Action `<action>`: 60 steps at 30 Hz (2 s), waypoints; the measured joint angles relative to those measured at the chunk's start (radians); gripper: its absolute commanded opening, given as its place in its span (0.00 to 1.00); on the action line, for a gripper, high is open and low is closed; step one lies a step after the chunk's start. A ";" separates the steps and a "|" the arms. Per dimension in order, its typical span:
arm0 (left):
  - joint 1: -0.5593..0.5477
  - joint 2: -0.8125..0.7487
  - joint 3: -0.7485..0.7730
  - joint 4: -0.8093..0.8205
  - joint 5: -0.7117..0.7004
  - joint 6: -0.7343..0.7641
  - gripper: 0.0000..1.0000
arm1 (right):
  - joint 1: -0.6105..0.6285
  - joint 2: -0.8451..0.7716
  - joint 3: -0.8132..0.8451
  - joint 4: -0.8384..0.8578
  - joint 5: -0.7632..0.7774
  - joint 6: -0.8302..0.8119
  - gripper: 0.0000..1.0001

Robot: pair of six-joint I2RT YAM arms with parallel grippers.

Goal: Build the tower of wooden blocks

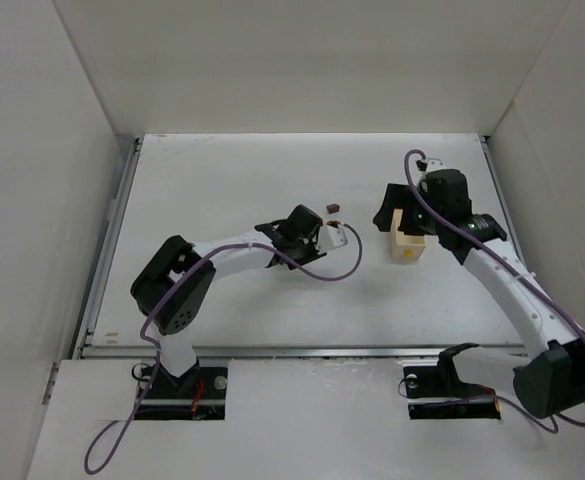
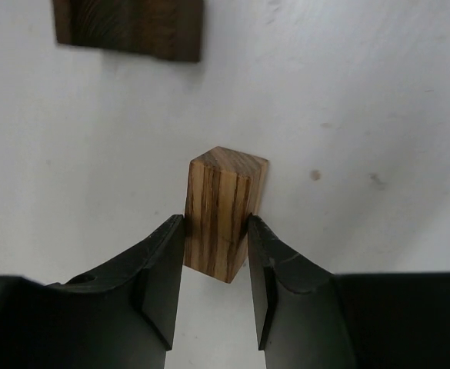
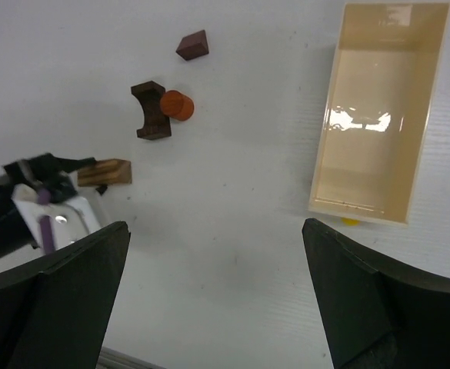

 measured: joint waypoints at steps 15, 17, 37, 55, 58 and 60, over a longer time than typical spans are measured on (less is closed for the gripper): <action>0.262 -0.021 -0.008 -0.012 0.001 -0.256 0.00 | 0.259 0.451 0.166 0.045 0.080 0.095 0.78; 0.271 -0.021 -0.008 -0.010 -0.004 -0.282 0.02 | 0.282 0.512 0.192 0.052 0.093 0.101 0.78; 0.322 -0.020 -0.044 -0.072 -0.032 -0.355 0.46 | 0.347 0.845 0.392 0.095 0.188 0.130 0.71; 0.323 -0.029 -0.043 -0.092 -0.037 -0.344 0.56 | 0.354 0.881 0.418 0.083 0.232 0.101 0.00; 0.323 -0.043 -0.044 -0.110 -0.037 -0.331 0.61 | 0.354 0.856 0.414 0.069 0.230 0.090 0.00; 0.323 -0.073 -0.045 -0.119 -0.037 -0.318 0.63 | 0.353 0.807 0.395 0.058 0.215 0.071 0.00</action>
